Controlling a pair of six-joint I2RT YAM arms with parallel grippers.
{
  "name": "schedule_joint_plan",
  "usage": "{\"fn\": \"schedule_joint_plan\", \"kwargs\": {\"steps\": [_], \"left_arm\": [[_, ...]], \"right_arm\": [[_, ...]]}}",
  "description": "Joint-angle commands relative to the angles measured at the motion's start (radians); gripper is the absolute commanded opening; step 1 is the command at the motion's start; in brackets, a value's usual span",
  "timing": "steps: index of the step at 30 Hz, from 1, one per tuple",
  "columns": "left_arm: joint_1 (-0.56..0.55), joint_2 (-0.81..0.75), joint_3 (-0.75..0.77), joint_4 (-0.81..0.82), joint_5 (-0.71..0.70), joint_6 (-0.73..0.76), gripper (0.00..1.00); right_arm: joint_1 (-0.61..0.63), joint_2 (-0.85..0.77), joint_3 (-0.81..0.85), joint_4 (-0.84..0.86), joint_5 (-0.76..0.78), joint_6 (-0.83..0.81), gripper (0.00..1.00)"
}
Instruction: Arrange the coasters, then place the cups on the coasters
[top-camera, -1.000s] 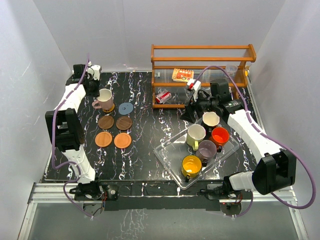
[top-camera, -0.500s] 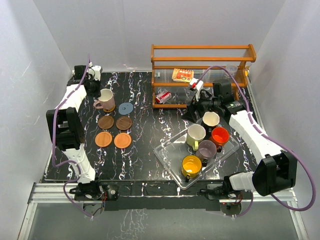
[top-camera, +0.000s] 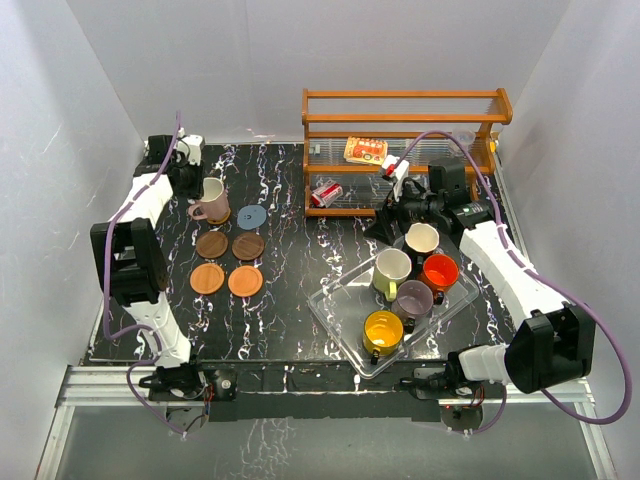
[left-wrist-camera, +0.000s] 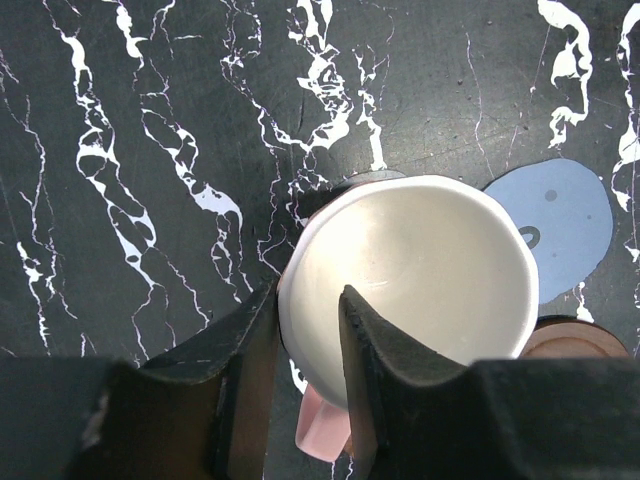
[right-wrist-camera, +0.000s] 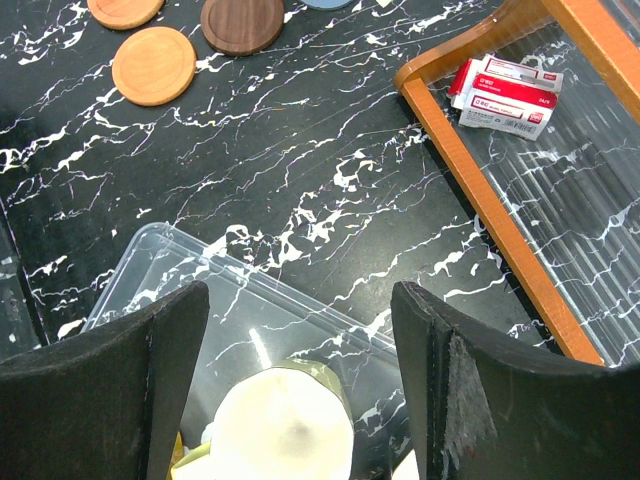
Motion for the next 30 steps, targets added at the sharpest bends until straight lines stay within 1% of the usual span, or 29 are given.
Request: {"fn": "schedule_joint_plan", "kwargs": {"steps": [1,3,6,9,13,16,20,24,30], "left_arm": [[0.002,-0.095,0.002,-0.001,-0.010,0.014,0.31],[0.003,-0.110,0.013,-0.004,-0.011,0.017,0.34],[0.002,-0.126,0.035,-0.006,-0.019,0.024,0.43],[0.002,-0.160,0.038,0.003,-0.026,0.026,0.54],[0.003,-0.216,0.015,0.009,0.002,0.036,0.64],[0.002,-0.271,-0.021,-0.001,0.068,0.039,0.68],[0.000,-0.360,-0.083,-0.018,0.151,0.059,0.75],[-0.001,-0.441,-0.137,-0.044,0.225,0.074,0.78],[-0.006,-0.513,-0.201,-0.062,0.365,0.092,0.80]], "right_arm": [[-0.006,-0.035,0.002,0.049,-0.009,0.006,0.73],[-0.006,-0.035,0.017,0.019,0.014,-0.002,0.73],[-0.005,-0.048,0.022,-0.034,0.075,-0.037,0.73],[-0.005,-0.067,0.014,-0.081,0.161,-0.079,0.74],[-0.005,-0.075,0.042,-0.222,0.246,-0.215,0.74],[-0.005,-0.046,0.090,-0.336,0.279,-0.324,0.74],[0.006,0.032,0.163,-0.486,0.294,-0.443,0.73],[0.043,0.073,0.174,-0.523,0.367,-0.494,0.73],[0.126,0.138,0.169,-0.498,0.449,-0.512,0.72]]}}
